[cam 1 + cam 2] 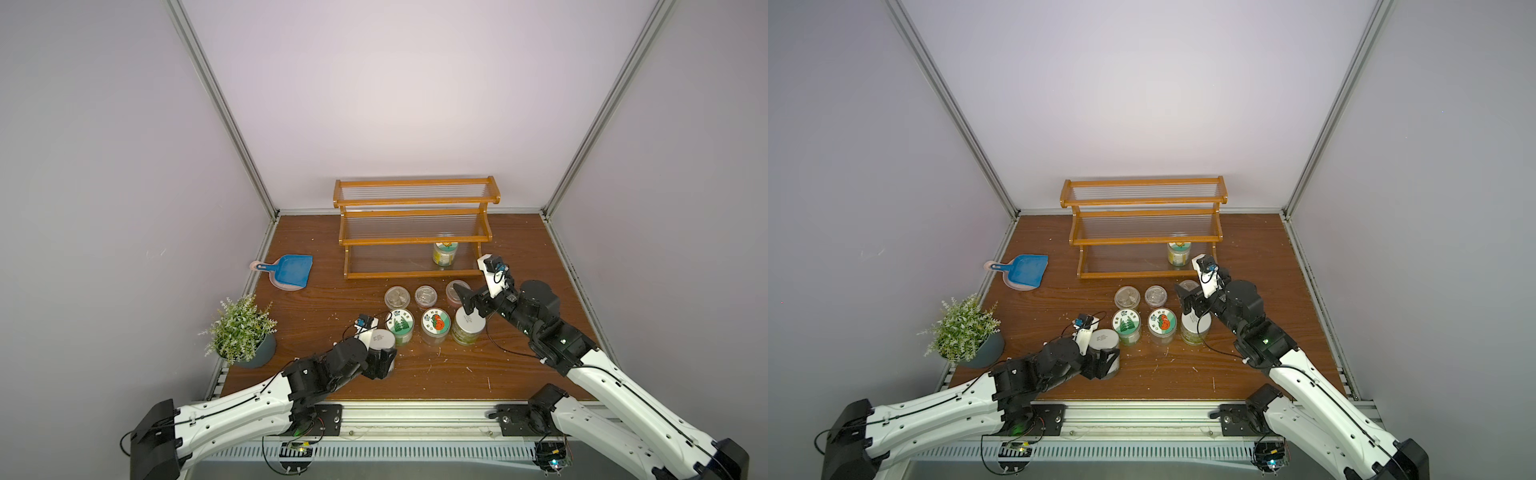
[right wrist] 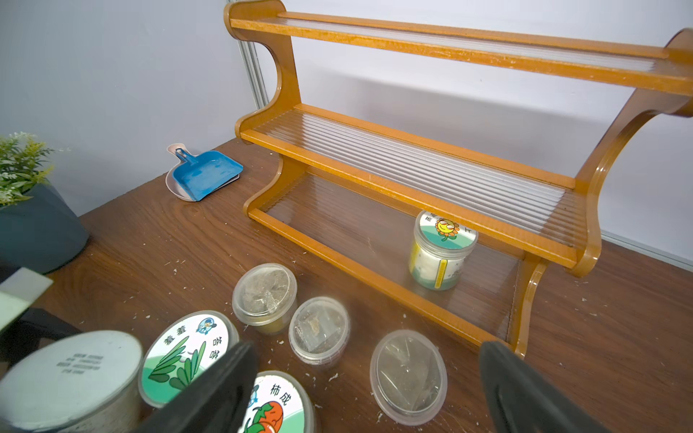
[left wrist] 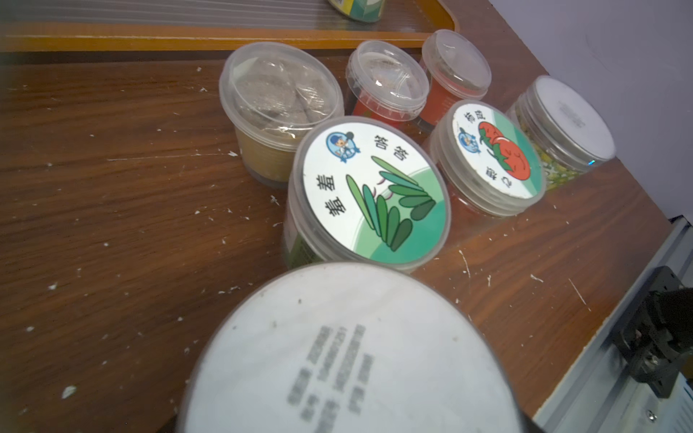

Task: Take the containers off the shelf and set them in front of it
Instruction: Place the container at the center of the board.

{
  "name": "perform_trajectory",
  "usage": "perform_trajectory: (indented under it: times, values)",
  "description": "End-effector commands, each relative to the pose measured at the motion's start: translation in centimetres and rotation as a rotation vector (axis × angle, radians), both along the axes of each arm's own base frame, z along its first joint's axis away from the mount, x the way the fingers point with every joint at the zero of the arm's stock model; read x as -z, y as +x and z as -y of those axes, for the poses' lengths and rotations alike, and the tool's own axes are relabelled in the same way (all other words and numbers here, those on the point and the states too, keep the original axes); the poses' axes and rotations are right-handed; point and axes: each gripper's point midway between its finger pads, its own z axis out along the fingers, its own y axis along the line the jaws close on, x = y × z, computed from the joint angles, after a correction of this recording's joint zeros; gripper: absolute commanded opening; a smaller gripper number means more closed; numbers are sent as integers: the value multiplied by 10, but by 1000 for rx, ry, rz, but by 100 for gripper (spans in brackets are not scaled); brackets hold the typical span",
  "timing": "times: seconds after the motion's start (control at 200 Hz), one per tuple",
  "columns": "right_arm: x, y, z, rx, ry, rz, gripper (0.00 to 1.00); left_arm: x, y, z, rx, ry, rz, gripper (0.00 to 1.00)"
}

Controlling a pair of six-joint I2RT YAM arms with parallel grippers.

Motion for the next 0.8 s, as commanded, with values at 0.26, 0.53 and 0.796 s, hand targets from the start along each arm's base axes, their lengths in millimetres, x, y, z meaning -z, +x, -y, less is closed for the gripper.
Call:
perform_trajectory:
  times: [0.26, 0.53, 0.796]
  values:
    - [-28, 0, 4, 17, 25, 65, 99, -14, -22, 26, 42, -44, -3, 87]
    - [-29, -3, 7, 20, 46, 68, 99, -9, -34, 43, 96, -42, -6, 91]
    - [-34, -6, 9, 21, 45, 79, 99, 0, -35, 48, 135, 0, 35, 96]
